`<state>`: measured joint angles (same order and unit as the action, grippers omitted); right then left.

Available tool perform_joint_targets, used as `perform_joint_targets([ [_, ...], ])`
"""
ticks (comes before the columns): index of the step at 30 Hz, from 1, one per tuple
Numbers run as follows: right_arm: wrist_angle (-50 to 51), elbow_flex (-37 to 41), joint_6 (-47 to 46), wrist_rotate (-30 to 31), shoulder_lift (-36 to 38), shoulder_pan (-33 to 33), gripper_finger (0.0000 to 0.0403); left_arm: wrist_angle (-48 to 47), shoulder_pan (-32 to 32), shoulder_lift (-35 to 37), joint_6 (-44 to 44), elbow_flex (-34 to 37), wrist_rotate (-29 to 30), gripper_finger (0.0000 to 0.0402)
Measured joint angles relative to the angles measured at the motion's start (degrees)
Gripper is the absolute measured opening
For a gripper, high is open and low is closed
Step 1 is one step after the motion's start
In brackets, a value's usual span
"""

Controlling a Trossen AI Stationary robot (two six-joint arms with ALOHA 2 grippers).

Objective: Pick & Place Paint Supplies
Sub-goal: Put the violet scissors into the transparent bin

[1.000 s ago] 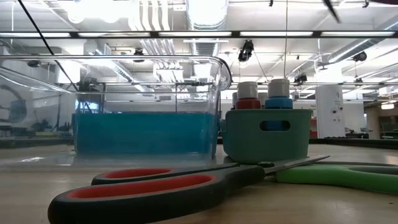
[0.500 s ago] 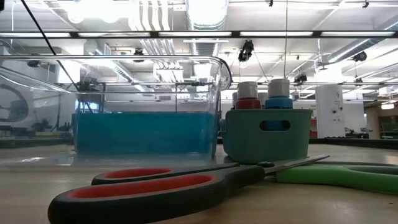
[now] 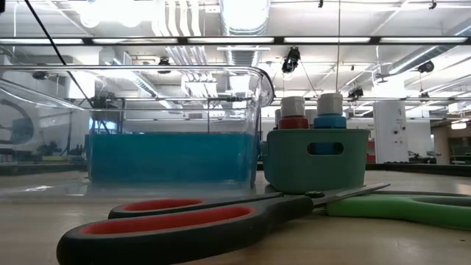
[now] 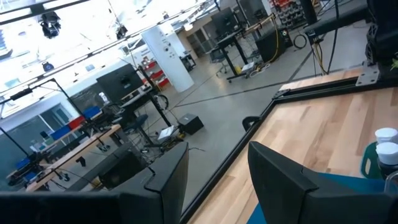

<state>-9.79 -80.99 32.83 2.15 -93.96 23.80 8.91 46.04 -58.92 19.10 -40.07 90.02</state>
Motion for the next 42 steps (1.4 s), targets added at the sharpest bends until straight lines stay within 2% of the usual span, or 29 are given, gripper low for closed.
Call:
perform_joint_targets([
  [3, -5.74, 1.96, 2.14, -4.65, 0.02, -1.14, 0.0008, -0.02, 0.00, 0.00, -0.03, 0.04, 0.00, 0.0173],
  [9, -20.13, 8.61, 0.25, -15.58, 0.08, -5.64, 0.0008, -0.59, 0.04, -0.04, -1.25, 0.11, 0.00, 0.0173],
  [18, -39.28, 18.77, 1.52, -22.30, 0.03, -9.65, 0.0008, -4.55, 0.02, -0.07, -4.60, 0.13, 0.00, 0.0173],
  [23, -50.04, 23.74, -1.27, -24.05, -2.27, -12.06, 0.0008, -4.55, 0.02, -0.07, -4.60, 0.13, 0.00, 0.0173],
  [33, -51.48, 22.81, -2.51, -24.72, -9.13, -14.67, 0.0008, -4.52, 0.00, -0.07, -4.60, 0.15, 0.00, 0.0173],
  [42, -43.38, 20.18, -4.45, -25.15, -9.79, -15.95, 0.0008, -4.52, 0.00, -0.07, -4.60, 0.13, 0.00, 0.0173],
])
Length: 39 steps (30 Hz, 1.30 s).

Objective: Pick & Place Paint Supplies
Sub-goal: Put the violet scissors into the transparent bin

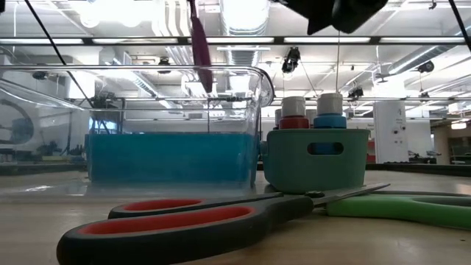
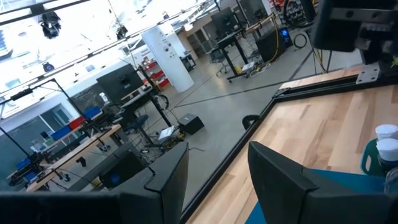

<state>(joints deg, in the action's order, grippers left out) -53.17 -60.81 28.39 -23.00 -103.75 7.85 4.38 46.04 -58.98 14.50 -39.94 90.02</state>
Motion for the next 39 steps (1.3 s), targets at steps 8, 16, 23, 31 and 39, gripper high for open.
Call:
perform_joint_targets([
  [8, 2.00, -1.90, -1.03, -1.45, -3.12, -0.06, 0.0008, 0.02, 0.00, 0.00, 0.02, 0.02, 0.00, 0.0173],
  [16, 2.40, -2.74, -2.54, -1.65, -5.25, 0.15, 0.0008, 0.02, 0.00, 0.00, 0.02, 0.00, 0.00, 0.0173],
  [23, 3.71, -2.61, -2.99, -1.67, -4.75, 1.08, 0.0008, 0.02, 0.00, 0.00, 0.07, 0.01, -0.01, 0.0173],
  [31, 4.79, -2.91, -4.20, -1.13, -7.03, 0.79, 0.0008, 0.02, 0.00, 0.00, 0.05, 0.00, 0.00, 0.0173],
  [39, 5.02, -5.52, -5.11, -1.27, -10.83, 0.01, 0.0008, 0.02, 0.00, 0.00, 0.04, 0.00, 0.00, 0.0173],
])
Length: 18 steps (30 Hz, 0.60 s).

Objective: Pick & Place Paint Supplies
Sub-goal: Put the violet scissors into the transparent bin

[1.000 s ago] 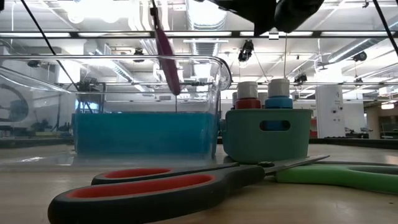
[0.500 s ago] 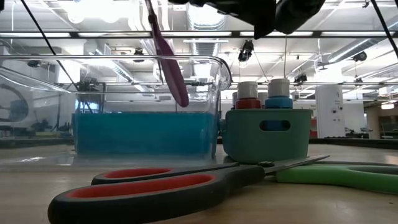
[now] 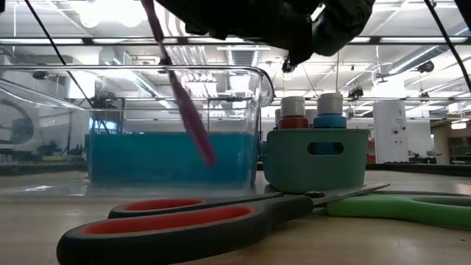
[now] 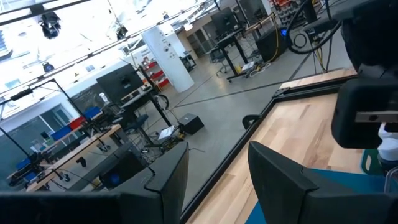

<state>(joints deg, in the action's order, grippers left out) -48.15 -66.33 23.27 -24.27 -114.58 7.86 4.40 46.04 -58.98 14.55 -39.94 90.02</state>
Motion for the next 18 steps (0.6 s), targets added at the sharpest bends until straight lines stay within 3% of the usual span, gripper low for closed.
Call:
perform_joint_targets([
  [14, 5.45, -1.20, -0.81, 0.02, 0.30, -0.66, 0.0009, 0.00, 0.02, 0.00, 0.11, 0.00, 0.00, 0.0173],
  [18, 5.54, -1.77, -2.45, 0.24, 0.35, -0.63, 0.0033, 0.00, 0.02, 0.00, 0.02, 0.00, -0.02, 0.0173],
])
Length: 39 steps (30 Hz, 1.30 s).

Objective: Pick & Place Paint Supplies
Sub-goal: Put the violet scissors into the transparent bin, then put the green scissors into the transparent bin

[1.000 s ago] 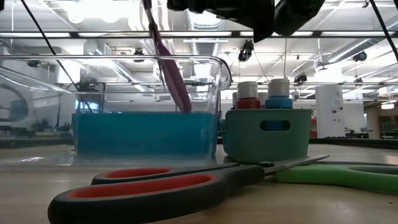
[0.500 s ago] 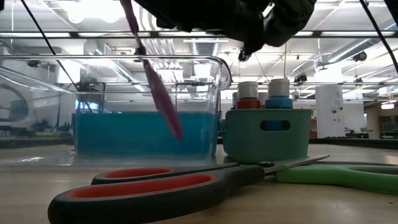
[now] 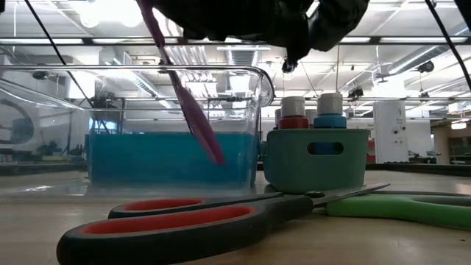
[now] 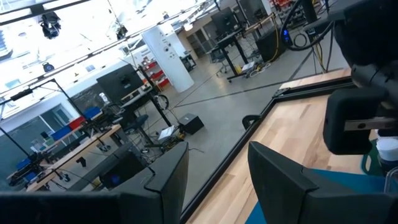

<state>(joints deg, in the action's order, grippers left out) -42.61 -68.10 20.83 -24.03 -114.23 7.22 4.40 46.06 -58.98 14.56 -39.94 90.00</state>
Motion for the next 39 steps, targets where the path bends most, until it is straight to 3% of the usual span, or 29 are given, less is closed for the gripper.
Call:
perform_joint_targets([
  [7, 0.36, 0.02, -1.54, 0.18, 0.24, -0.17, 0.0134, 0.01, 0.00, 0.00, -0.02, 0.00, 0.00, 0.0173],
  [12, 0.85, 0.13, -2.48, 1.64, 0.24, -0.12, 0.0175, 0.01, -0.01, 0.00, -0.03, 0.00, 0.00, 0.0173],
  [31, 5.32, 1.90, -3.99, 3.20, 7.01, 0.32, 0.0182, 0.02, 0.00, -0.04, 0.00, 0.00, -0.02, 0.0173],
  [39, 17.01, 3.01, -4.65, 3.22, 15.37, 2.89, 0.0182, 0.01, 0.00, -0.04, 0.14, 0.00, -0.01, 0.0173],
])
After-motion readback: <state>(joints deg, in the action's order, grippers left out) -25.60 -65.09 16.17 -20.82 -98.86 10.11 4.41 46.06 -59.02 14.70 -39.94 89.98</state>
